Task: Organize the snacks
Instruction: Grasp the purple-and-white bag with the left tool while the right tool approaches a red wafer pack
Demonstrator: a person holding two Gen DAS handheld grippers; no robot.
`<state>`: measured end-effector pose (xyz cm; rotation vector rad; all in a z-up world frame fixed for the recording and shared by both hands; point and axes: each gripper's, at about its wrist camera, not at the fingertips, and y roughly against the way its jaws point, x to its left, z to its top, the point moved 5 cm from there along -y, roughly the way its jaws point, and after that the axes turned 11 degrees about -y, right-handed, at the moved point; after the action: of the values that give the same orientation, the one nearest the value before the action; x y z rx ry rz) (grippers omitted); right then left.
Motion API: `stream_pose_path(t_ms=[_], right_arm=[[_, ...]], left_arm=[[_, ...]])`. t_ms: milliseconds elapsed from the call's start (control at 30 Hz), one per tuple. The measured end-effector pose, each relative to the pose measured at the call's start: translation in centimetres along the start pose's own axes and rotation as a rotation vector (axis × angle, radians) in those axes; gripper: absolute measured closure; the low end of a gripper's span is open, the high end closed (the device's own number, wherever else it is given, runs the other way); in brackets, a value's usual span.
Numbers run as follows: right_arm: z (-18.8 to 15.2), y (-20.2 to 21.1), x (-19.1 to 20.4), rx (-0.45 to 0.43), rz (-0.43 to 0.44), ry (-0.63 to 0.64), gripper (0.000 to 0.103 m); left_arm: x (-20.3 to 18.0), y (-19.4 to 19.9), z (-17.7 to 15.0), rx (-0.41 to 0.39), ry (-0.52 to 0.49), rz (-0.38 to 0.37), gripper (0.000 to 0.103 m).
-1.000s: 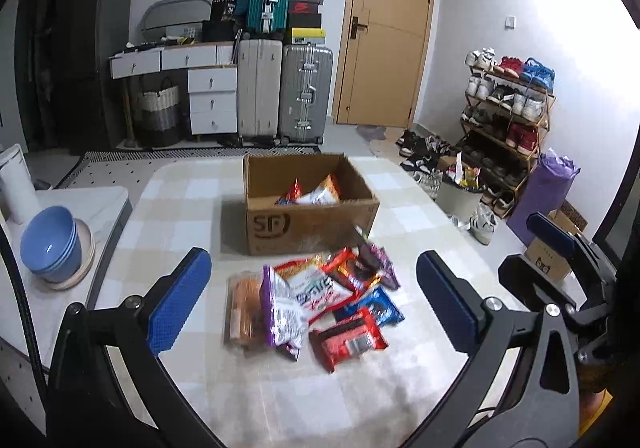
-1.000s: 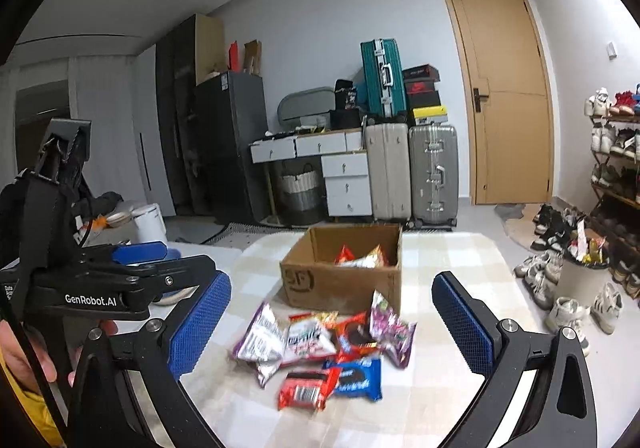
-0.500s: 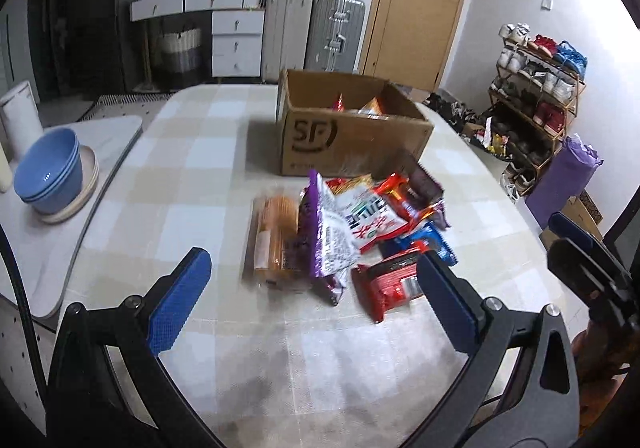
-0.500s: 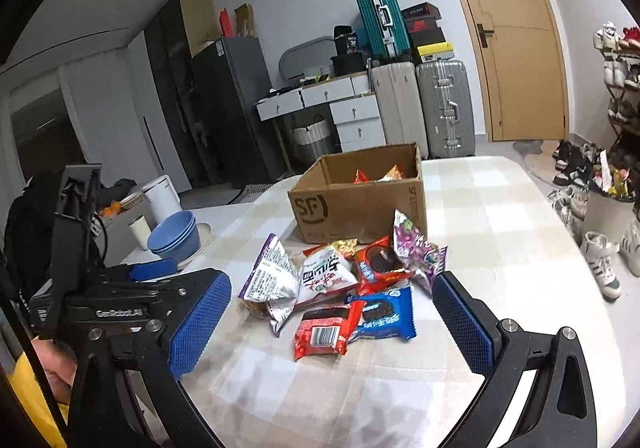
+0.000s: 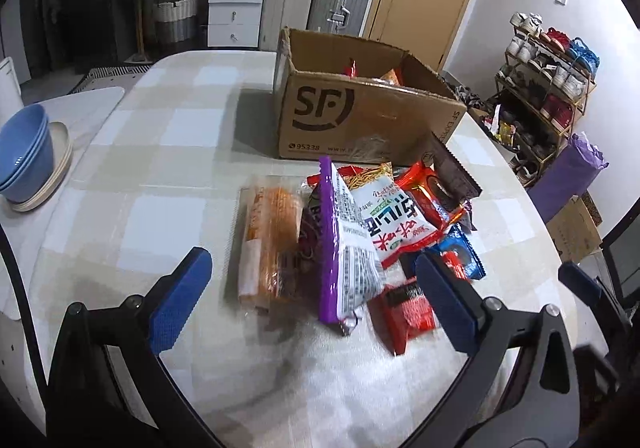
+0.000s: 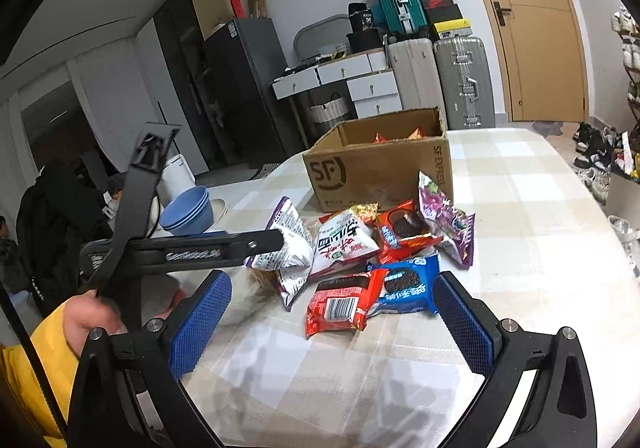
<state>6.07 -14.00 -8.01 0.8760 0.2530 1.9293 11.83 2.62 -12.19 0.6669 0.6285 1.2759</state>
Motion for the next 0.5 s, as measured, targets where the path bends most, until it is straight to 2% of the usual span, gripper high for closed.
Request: stream_pose_path(t_ms=[133,300,433,467,500], right_arm=[[-0.4,-0.8,-0.4,0.021,0.007,-0.009,0.001],[-0.6,-1.2,-1.2,0.031,0.01,-0.023,0.001],[-0.7,-1.6,-1.8,0.037,0.007,-0.037,0.001],[-0.7,-1.5,-1.8,0.04,0.007,-0.042,0.001],[-0.8,-1.6,-1.9,0.043,0.008,-0.045,0.001]], left_arm=[[-0.1,-1.8,0.4,0.016,0.004,0.008,0.008],[-0.4,-4.4,0.3,0.063,0.005,-0.018,0.029],[-0.8,-5.0,0.5,0.049,0.001,-0.03,0.036],[-0.9,-5.0,0.7,0.041,-0.005,-0.042,0.047],[-1.0,-5.0,0.5,0.041,-0.008,-0.07,0.069]])
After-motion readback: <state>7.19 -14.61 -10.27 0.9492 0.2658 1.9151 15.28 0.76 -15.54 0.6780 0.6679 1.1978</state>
